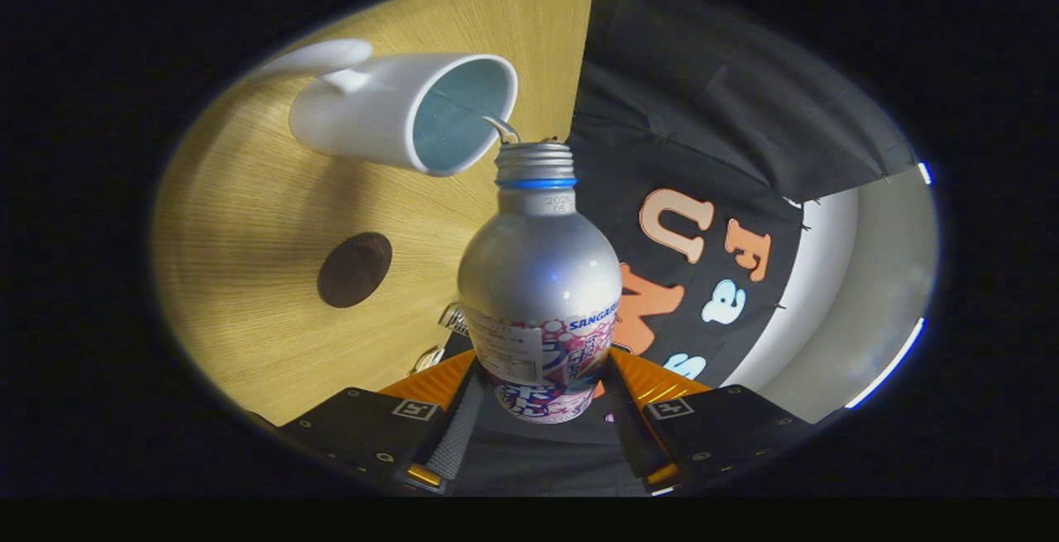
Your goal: Take the bottle from table, then pour the juice into the cup, finally place the bottle on the coaster
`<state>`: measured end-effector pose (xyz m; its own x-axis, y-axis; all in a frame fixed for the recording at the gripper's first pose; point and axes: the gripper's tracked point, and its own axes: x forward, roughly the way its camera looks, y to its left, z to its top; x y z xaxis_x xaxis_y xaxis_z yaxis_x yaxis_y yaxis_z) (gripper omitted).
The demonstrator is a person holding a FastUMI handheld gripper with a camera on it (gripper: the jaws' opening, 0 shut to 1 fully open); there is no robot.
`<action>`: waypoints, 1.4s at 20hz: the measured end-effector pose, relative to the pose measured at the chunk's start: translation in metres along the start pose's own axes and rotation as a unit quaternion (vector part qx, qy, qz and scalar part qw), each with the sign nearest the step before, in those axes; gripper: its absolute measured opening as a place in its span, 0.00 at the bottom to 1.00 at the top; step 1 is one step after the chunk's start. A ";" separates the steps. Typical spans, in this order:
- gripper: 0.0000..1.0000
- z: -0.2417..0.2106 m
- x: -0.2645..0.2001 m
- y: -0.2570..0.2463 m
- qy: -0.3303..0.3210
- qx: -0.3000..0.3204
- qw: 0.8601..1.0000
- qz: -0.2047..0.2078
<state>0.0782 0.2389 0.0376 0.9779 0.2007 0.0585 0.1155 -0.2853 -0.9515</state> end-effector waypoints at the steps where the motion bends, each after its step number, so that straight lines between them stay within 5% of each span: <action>1: 0.76 -0.001 0.002 -0.001 0.001 -0.004 1.000 0.001; 28: 0.76 0.003 0.001 -0.012 -0.008 -0.051 0.999 0.018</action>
<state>0.0777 0.2457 0.0484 0.9789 0.2037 0.0189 0.0979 -0.3856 -0.9175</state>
